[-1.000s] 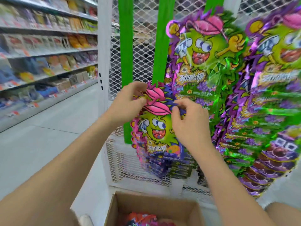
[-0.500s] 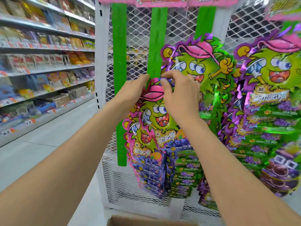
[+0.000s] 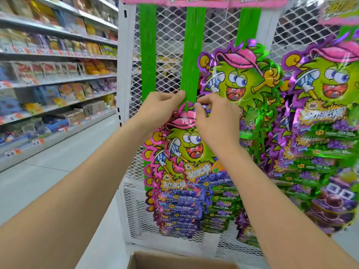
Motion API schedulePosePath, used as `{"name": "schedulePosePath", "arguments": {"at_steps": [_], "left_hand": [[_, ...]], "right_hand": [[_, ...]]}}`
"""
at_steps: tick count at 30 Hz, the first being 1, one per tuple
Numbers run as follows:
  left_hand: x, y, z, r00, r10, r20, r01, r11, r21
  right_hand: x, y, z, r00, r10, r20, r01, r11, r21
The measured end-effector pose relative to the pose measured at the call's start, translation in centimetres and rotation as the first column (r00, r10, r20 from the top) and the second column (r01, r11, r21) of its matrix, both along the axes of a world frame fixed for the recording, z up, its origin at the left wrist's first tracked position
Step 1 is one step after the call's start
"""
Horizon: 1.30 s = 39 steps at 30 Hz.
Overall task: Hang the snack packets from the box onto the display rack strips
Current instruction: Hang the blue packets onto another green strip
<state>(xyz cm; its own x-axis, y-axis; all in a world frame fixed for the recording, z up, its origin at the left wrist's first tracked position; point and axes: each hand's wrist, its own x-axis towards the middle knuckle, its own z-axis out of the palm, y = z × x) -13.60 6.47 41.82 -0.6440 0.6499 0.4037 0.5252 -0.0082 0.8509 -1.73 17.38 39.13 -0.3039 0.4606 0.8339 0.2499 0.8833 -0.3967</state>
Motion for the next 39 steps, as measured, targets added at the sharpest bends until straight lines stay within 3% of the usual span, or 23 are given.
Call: {"name": "schedulePosePath", "arguments": {"at_steps": [3,6,8,11,13,15,17,19,23,32,36,39], "left_hand": [[-0.3,-0.2,-1.7,0.954,0.031,-0.298,-0.018,0.999,0.046],[-0.5,-0.4,-4.6,0.774,0.17,-0.61,-0.175,0.983,0.051],[-0.3,-1.1,-6.9,0.693,0.223,-0.685,-0.224,0.971,0.09],[0.3,-2.4,-11.5,0.643,0.214,-0.735,-0.205,0.973,0.104],[0.6,-3.4,-15.2,0.659,0.084,-0.748,-0.145,0.989,-0.016],[1.0,-4.3,-19.2,0.723,-0.165,-0.671,-0.037,0.96,-0.276],[1.5,-5.0,-22.9,0.773,-0.388,-0.502,0.067,0.837,-0.544],[2.0,-5.6,-26.3,0.773,-0.529,-0.351,0.14,0.681,-0.719],[3.6,-6.0,-31.2,0.694,-0.694,-0.193,0.152,0.403,-0.902],[4.0,-7.4,-37.9,0.637,-0.769,0.053,0.208,0.105,-0.973],[4.3,-7.5,-38.6,0.63,-0.768,0.115,0.195,0.013,-0.981],[4.4,-6.9,-38.0,0.637,-0.76,0.126,0.203,0.007,-0.979]], "right_hand": [[0.6,-0.1,-1.3,1.0,-0.002,0.028,0.001,0.999,0.035],[1.9,-1.2,-2.8,0.995,-0.075,-0.069,0.088,0.972,0.216],[3.0,-2.5,-4.6,0.991,0.006,-0.134,0.034,0.957,0.289],[4.4,-3.6,-10.8,0.971,0.233,-0.051,-0.219,0.956,0.197],[5.1,-3.9,-17.1,0.954,0.292,0.072,-0.292,0.956,-0.011],[5.8,-3.7,-23.7,0.899,0.319,0.298,-0.236,0.929,-0.284],[6.5,-3.3,-30.0,0.729,0.365,0.58,-0.066,0.88,-0.47],[7.6,-2.9,-35.7,0.534,0.451,0.716,0.095,0.809,-0.58],[10.2,-3.3,-46.1,0.378,0.526,0.762,0.326,0.695,-0.641],[13.0,-10.4,-56.3,0.034,0.641,0.767,0.604,0.598,-0.527],[13.2,-11.0,-56.4,0.049,0.571,0.82,0.497,0.698,-0.516],[12.1,-9.7,-54.2,0.237,0.581,0.779,0.432,0.655,-0.62]]}}
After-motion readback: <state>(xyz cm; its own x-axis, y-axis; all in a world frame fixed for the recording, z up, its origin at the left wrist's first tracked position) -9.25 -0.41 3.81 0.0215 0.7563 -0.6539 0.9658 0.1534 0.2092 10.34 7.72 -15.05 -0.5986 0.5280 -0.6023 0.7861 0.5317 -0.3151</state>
